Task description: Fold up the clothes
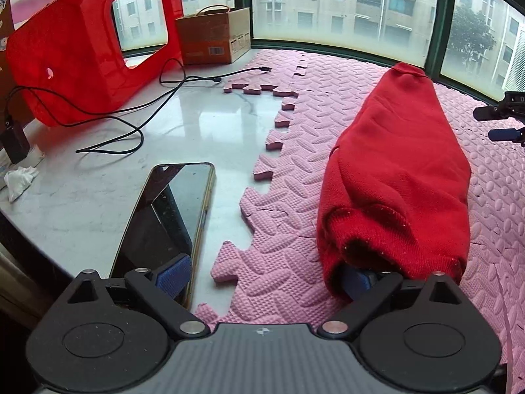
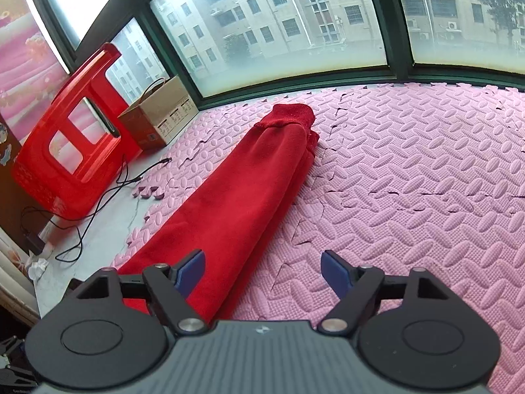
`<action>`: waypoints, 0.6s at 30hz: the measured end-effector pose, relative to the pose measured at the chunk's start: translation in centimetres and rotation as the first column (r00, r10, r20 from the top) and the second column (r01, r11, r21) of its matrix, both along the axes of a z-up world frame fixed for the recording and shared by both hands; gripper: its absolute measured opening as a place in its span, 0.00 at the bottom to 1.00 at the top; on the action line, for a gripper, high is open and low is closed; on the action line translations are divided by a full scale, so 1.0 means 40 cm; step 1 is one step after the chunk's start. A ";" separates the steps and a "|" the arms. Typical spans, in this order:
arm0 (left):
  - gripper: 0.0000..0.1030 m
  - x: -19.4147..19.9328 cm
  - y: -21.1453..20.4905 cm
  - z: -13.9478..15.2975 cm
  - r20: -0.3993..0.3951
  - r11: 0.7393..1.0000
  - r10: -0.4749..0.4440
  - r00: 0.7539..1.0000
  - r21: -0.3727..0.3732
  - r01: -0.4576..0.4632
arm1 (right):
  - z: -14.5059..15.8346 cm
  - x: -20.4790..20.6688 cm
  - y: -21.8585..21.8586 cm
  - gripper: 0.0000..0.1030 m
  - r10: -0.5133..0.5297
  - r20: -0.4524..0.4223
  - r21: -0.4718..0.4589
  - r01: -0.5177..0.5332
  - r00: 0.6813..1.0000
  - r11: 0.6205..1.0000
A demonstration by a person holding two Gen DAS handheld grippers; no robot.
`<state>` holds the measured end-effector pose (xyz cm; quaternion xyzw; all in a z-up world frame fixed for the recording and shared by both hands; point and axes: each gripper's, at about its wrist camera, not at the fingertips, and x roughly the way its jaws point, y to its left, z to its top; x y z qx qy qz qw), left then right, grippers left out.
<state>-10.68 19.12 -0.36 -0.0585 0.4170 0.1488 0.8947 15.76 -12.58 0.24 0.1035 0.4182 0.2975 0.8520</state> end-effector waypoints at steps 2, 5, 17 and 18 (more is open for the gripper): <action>0.94 0.005 0.018 0.005 -0.003 1.000 0.010 1.000 -0.021 -0.010 | -0.010 0.049 -0.007 0.69 -0.032 -0.039 0.054 0.035 0.999 0.998; 0.94 0.007 0.038 0.011 -0.009 0.999 0.019 1.000 -0.035 -0.019 | -0.029 0.123 -0.013 0.66 -0.078 -0.088 0.119 0.088 0.993 0.989; 0.94 0.036 0.067 0.016 -0.054 0.997 0.031 0.998 -0.067 -0.034 | -0.115 0.346 0.018 0.60 -0.139 -0.176 0.200 0.174 0.975 0.964; 0.94 0.039 0.069 0.015 -0.057 0.997 0.035 0.998 -0.067 -0.039 | -0.120 0.357 0.022 0.60 -0.143 -0.176 0.200 0.178 0.974 0.964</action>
